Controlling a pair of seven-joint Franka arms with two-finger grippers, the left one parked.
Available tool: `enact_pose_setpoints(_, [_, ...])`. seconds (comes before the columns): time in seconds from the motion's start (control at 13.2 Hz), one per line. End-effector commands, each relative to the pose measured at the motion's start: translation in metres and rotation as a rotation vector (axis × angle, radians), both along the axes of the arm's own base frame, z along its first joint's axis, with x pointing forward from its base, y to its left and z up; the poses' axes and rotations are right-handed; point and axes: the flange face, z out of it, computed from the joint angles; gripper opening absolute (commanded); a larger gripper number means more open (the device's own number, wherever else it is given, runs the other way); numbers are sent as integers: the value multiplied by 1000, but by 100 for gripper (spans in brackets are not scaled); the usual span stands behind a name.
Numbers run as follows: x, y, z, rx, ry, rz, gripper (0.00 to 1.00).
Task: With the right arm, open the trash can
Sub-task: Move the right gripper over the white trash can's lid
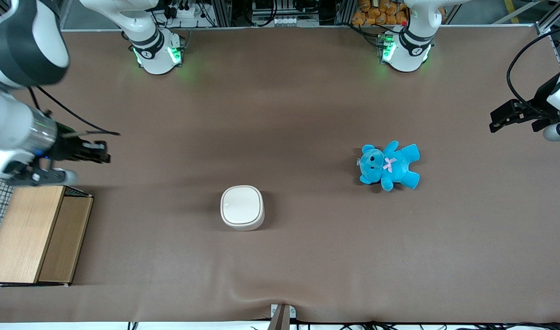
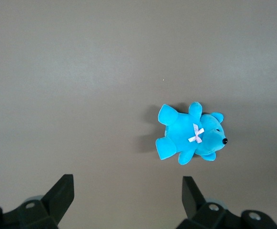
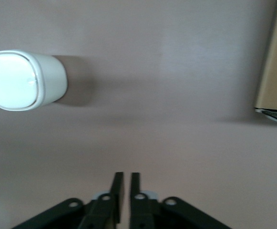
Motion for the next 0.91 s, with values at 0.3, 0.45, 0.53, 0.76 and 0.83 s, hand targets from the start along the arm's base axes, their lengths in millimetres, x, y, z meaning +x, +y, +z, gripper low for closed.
enact_pose_setpoints(0.3, [39,99,-34,37,-56,-68,0])
enact_pose_setpoints(0.45, [47,123,-53,49,-89,-70,0])
enact_pose_setpoints(0.53, [47,141,-60,54,-99,-92,0])
enact_pose_setpoints(0.76, [51,170,-85,66,-126,-110,0])
enact_pose_setpoints(0.83, [51,179,-90,69,-136,-100,0])
